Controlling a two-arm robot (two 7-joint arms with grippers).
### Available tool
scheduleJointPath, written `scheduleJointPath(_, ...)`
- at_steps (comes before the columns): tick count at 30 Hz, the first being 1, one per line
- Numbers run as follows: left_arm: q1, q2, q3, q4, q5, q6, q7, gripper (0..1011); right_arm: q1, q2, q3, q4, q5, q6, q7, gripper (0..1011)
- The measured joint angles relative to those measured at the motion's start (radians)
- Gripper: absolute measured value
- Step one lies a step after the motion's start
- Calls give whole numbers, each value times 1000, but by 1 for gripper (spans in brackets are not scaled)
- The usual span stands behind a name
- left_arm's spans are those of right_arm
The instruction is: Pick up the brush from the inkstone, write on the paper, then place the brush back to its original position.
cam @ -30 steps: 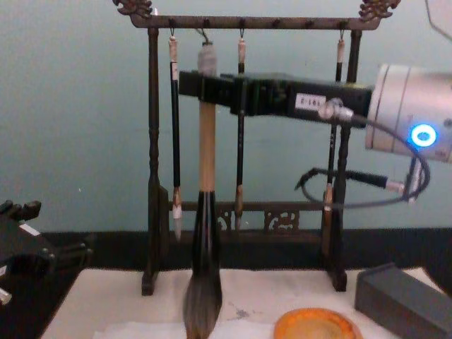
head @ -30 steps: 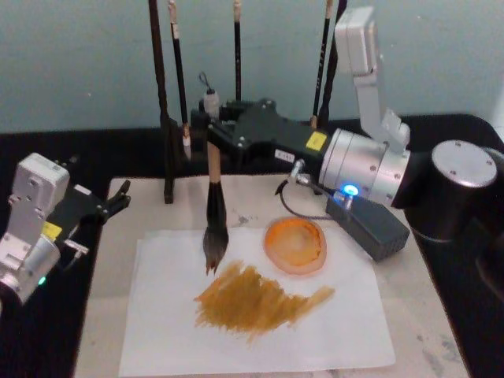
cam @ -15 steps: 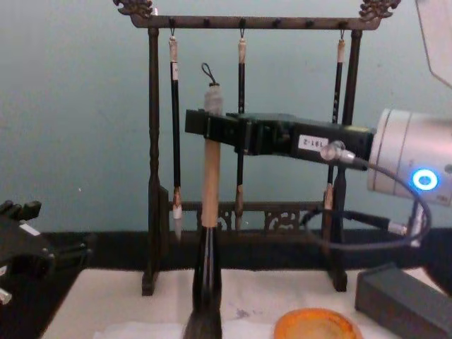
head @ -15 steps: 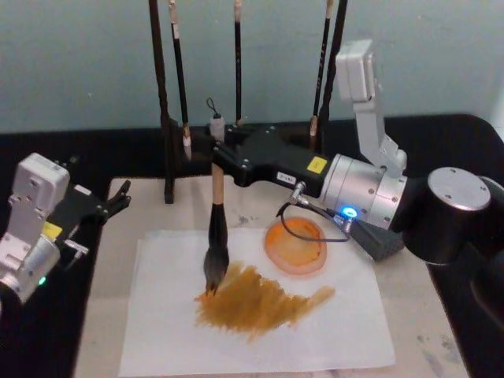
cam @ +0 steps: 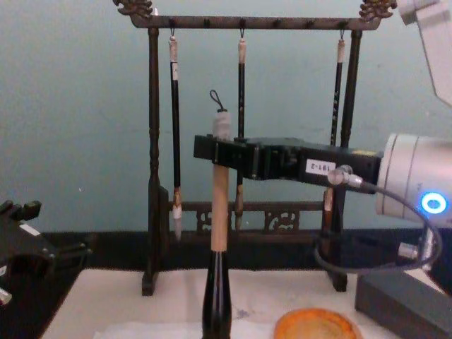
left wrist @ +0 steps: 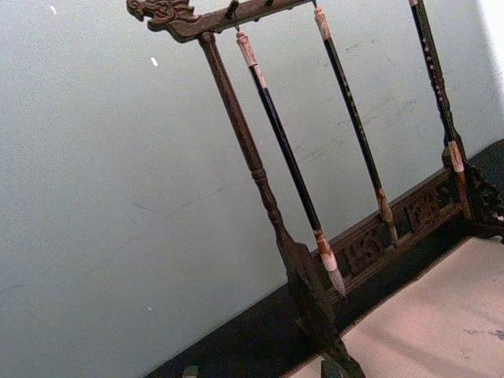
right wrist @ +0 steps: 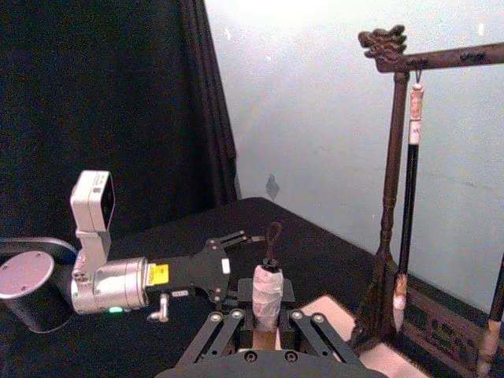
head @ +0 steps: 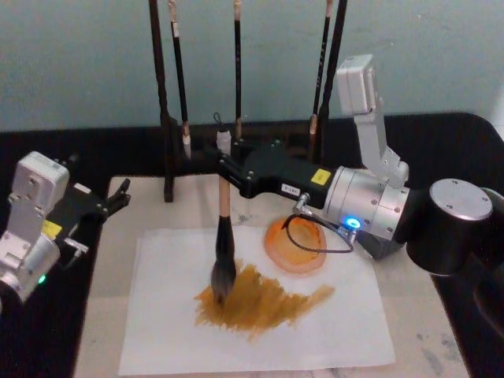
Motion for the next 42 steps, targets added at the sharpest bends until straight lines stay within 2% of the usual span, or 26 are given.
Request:
scheduleJointPath(27, 0, 0, 0, 0, 0, 0, 0, 1010, -23, 9, 22, 10, -20, 29, -20, 176)
scheduleJointPath(42, 0, 0, 0, 0, 0, 0, 0, 1010, -43, 19, 63, -5, -27, 30, -59, 176)
